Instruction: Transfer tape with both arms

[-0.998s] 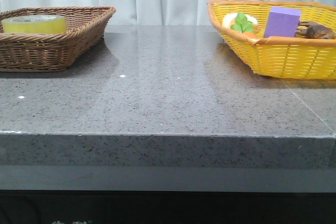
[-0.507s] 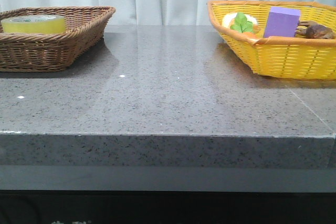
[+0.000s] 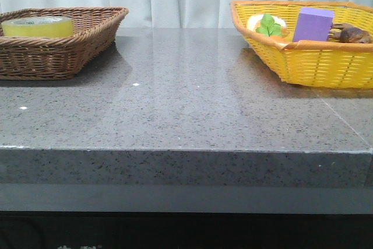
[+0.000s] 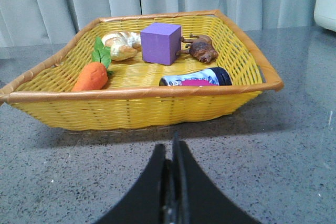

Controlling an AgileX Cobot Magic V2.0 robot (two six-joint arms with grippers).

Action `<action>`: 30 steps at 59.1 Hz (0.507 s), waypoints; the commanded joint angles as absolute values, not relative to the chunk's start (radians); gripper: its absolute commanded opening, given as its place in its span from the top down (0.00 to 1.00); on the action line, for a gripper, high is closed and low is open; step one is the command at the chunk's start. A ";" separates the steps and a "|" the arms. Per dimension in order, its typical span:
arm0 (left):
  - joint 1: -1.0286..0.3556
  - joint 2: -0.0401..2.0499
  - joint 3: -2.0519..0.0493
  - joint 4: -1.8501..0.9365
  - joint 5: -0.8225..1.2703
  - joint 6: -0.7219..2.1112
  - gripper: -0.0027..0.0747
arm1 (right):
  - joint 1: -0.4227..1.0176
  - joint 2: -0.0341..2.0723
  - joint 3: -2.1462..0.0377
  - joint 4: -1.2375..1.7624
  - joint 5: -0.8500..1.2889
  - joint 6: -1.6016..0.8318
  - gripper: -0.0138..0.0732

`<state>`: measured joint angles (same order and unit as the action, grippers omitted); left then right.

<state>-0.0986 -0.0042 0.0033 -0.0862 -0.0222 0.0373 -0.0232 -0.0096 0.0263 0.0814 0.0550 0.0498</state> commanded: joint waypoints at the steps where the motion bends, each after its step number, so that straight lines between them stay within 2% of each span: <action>1: -0.104 -0.022 0.012 -0.090 -0.105 0.034 0.99 | -0.030 -0.033 0.021 0.081 -0.047 0.045 0.92; 30: -0.104 -0.022 0.012 -0.090 -0.105 0.034 0.99 | -0.028 -0.033 0.021 0.055 -0.059 0.045 0.92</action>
